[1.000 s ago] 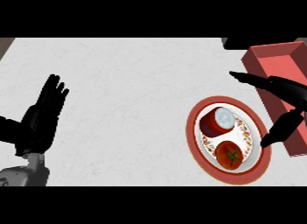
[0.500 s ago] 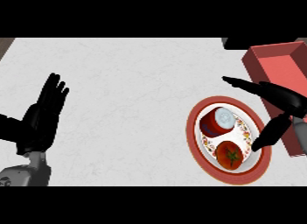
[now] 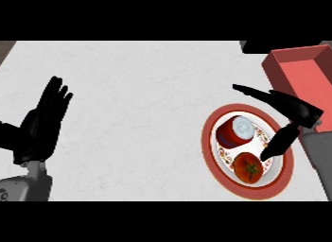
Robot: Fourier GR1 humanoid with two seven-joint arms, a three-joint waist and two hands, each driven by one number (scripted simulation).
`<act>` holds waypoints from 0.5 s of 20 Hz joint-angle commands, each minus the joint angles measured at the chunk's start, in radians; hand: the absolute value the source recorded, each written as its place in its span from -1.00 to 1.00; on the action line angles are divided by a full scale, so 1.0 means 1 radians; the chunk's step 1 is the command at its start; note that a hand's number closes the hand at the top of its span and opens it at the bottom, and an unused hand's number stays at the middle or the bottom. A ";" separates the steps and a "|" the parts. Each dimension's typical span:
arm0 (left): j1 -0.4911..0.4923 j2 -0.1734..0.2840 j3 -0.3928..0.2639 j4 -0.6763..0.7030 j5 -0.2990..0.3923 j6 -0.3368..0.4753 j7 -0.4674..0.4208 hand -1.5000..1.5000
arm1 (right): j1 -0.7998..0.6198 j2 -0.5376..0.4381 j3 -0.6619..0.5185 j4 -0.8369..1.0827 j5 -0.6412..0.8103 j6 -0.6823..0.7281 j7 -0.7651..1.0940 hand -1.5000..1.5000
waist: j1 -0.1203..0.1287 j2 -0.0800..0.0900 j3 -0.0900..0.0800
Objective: Pick the can from the plate and place it in the cardboard box
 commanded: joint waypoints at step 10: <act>0.040 -0.008 0.041 -0.029 -0.012 -0.048 0.028 0.00 | -0.004 0.035 -0.006 0.051 0.098 0.017 -0.058 -1.00 | 0.000 0.000 0.000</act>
